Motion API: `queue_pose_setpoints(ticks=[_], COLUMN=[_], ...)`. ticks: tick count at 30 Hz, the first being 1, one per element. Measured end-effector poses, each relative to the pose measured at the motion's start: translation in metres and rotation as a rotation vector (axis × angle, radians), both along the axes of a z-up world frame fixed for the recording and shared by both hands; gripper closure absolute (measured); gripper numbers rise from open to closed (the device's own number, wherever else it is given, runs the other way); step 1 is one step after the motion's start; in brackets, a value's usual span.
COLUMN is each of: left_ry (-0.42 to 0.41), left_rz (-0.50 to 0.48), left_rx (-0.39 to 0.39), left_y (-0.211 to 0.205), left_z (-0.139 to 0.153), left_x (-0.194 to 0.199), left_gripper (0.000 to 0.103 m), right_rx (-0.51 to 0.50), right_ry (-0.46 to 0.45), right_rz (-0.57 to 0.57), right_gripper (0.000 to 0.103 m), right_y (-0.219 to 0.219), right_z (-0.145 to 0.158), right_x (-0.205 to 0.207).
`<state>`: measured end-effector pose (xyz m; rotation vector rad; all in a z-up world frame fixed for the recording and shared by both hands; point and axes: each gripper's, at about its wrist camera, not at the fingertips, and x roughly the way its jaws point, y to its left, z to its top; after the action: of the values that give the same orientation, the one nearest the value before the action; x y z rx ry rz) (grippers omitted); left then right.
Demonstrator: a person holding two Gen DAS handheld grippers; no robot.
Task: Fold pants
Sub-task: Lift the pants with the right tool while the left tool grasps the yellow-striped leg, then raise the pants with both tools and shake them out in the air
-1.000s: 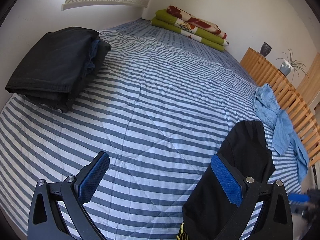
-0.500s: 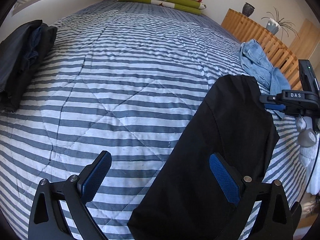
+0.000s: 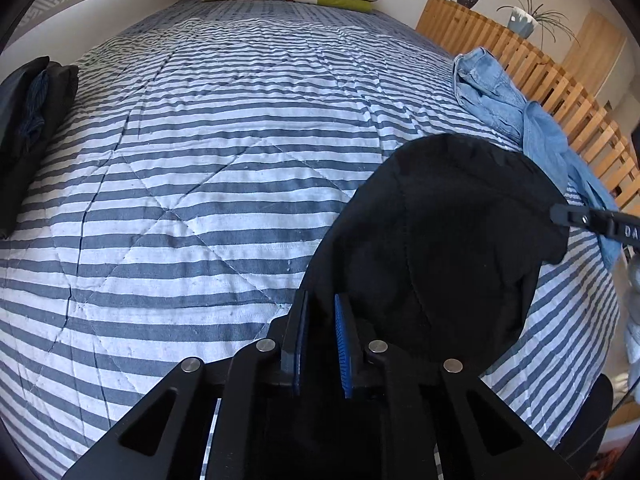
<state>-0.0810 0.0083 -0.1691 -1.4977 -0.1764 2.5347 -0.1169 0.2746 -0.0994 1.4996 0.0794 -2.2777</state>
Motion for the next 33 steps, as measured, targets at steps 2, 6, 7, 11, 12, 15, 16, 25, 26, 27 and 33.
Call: queue_pose_setpoints(ticks=[2, 6, 7, 11, 12, 15, 16, 25, 26, 27, 33], left_ry=[0.004, 0.037, 0.046, 0.097, 0.094, 0.057, 0.048, 0.012, 0.012, 0.01, -0.056], left_rz=[0.001, -0.015, -0.031, -0.05, -0.054, -0.07, -0.087, -0.052, -0.032, -0.018, -0.066], left_rx=[0.037, 0.086, 0.084, 0.099, 0.109, 0.099, 0.083, -0.051, -0.072, -0.097, -0.135], left_y=[-0.004, -0.007, -0.004, 0.011, 0.016, 0.035, 0.044, 0.063, 0.057, 0.051, 0.046], left_z=[0.007, 0.024, 0.027, 0.043, 0.045, 0.046, 0.045, 0.027, 0.027, 0.026, 0.004], left_x=[0.008, 0.027, 0.031, 0.046, 0.046, 0.037, 0.032, 0.0, -0.008, -0.016, -0.063], left_gripper=[0.09, 0.079, 0.064, 0.036, 0.035, 0.034, 0.034, 0.033, 0.033, 0.033, 0.033], right_rx=[0.005, -0.011, 0.0, 0.12, 0.155, 0.2, 0.183, -0.018, -0.035, -0.061, -0.232], right_ry=[0.001, -0.083, -0.105, -0.132, -0.132, -0.097, -0.093, -0.021, -0.02, -0.022, -0.083], right_rz=[0.001, -0.006, 0.005, 0.042, 0.049, 0.097, 0.099, -0.144, -0.179, -0.21, -0.263], right_gripper=[0.102, 0.102, 0.102, 0.102, 0.102, 0.102, 0.102, 0.071, 0.071, 0.071, 0.071], right_y=[0.015, 0.052, 0.06, 0.084, 0.088, 0.092, 0.095, 0.153, 0.158, 0.164, 0.175], right_z=[0.004, -0.008, -0.014, -0.038, -0.043, -0.045, -0.042, -0.022, -0.026, -0.029, -0.05], right_x=[0.023, 0.075, 0.091, 0.143, 0.153, 0.17, 0.171, 0.134, 0.127, 0.12, 0.096])
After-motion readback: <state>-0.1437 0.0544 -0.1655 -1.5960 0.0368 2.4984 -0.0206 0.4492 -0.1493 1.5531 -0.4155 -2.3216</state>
